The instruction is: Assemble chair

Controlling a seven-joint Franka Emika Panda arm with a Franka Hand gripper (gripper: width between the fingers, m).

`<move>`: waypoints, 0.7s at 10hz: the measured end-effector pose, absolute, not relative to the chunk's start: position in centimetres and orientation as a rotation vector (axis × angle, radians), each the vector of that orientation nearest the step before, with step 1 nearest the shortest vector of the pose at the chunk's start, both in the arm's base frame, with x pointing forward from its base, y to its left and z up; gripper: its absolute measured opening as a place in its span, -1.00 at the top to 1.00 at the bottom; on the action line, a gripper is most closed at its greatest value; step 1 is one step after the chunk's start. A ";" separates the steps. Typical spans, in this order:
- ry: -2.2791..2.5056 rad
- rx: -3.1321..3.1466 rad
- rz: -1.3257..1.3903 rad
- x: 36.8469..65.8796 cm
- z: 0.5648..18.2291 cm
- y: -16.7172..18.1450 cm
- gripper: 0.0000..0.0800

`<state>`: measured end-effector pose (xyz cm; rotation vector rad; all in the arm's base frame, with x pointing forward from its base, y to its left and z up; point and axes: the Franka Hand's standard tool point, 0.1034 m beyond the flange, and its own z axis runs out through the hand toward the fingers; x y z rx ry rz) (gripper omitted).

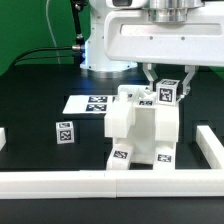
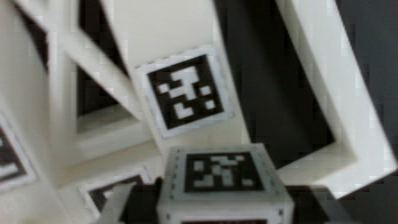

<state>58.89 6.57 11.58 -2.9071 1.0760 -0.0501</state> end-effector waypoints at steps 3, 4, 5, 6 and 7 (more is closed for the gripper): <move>1.708 -2.564 -0.044 58.9 11.5 7.4 0.30; 1.819 -2.467 -0.048 59.1 11.5 7.5 0.30; 1.858 -2.426 -0.053 59.1 11.5 7.5 0.30; 1.839 -2.441 -0.054 59.1 11.5 7.5 0.29; 1.798 -2.473 -0.056 59.1 11.4 7.5 0.29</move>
Offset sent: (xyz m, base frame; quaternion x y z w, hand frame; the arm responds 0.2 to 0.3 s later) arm 0.0021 0.0025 -0.0035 0.0259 0.0103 0.2788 0.9600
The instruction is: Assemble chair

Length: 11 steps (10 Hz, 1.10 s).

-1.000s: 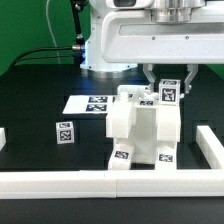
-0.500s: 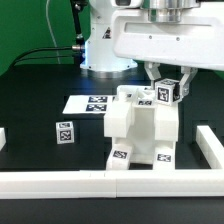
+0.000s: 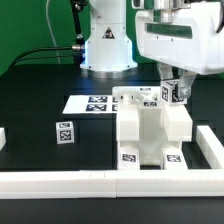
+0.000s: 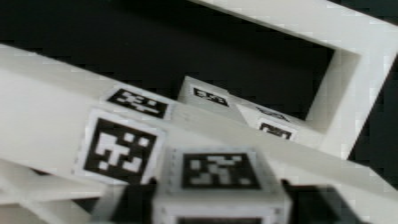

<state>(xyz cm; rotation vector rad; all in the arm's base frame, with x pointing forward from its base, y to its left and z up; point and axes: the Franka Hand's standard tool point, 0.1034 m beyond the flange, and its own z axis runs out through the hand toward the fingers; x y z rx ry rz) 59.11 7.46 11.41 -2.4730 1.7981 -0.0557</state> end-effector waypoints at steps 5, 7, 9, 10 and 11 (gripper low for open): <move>0.886 -2.957 -0.058 58.8 11.0 8.0 -0.61; 0.698 -3.015 -0.068 58.5 10.9 7.9 -0.62; 0.745 -3.003 -0.065 58.5 10.8 7.9 -0.62; 0.747 -3.003 -0.065 58.5 10.8 7.9 -0.40; 0.800 -2.989 -0.063 58.5 10.8 7.9 -0.06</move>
Offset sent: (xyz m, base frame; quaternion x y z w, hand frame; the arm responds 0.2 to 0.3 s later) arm 0.0014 0.0220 -0.0036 0.0136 -0.0492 -0.4172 0.9074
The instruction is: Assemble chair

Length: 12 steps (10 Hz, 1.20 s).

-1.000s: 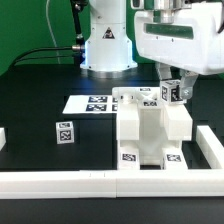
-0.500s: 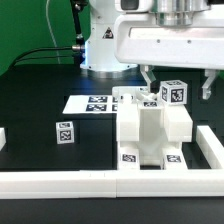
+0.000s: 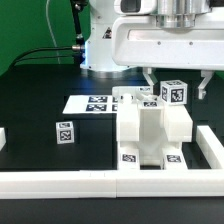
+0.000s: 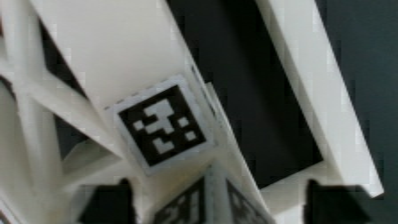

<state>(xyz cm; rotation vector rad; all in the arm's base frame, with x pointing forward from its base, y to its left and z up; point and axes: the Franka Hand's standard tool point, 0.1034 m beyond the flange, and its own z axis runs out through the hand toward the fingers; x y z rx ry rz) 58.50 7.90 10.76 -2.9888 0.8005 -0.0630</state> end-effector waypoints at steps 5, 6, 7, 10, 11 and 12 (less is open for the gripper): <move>1.636 -2.624 0.011 58.1 10.6 8.4 0.27; 1.849 -2.478 0.018 58.0 10.6 8.7 0.27; 1.978 -2.373 0.022 58.0 10.6 8.9 0.28; 1.997 -2.350 0.027 58.1 10.6 9.0 0.28; 1.997 -2.350 0.027 58.1 10.6 9.0 0.28; 1.977 -2.367 0.026 58.1 10.6 8.9 -0.19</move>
Offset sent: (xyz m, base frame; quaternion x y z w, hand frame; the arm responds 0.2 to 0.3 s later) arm 0.0085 -0.0099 0.0033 -0.0379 0.0163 0.2216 0.9743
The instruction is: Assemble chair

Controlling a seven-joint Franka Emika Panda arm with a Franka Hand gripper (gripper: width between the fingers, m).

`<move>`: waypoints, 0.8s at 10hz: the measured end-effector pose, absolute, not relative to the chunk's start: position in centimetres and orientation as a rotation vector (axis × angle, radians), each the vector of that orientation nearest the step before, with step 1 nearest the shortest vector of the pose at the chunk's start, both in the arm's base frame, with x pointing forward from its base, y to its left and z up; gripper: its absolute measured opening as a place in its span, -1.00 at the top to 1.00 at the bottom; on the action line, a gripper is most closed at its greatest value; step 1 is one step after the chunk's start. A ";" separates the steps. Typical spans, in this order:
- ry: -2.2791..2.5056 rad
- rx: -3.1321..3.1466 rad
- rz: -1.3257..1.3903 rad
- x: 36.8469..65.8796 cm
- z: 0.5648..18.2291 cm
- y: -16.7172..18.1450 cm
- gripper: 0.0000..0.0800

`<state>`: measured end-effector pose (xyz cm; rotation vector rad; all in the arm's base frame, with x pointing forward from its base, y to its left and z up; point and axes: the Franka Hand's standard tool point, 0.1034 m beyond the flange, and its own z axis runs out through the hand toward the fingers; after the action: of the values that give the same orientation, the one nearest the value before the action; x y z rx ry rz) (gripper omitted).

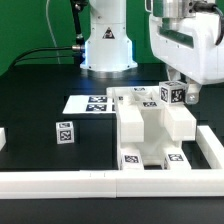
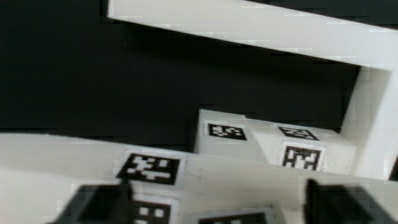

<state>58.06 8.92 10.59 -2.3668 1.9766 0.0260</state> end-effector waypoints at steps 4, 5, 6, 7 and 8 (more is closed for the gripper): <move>1.063 -2.900 0.031 58.0 11.2 7.2 -0.62; 1.062 -2.898 0.027 58.1 11.1 7.3 -0.62; 0.924 -2.947 0.022 58.1 11.1 7.2 -0.62; 0.792 -2.993 0.017 58.1 11.1 7.2 -0.62; 0.395 -3.169 -0.013 58.1 11.1 7.4 -0.62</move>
Offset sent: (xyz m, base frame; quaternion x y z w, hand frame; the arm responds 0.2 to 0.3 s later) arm -0.0096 0.0002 0.0097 -0.0470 -0.0656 -0.5346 0.8412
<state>58.13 7.36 11.06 -3.1688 0.3947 -0.0128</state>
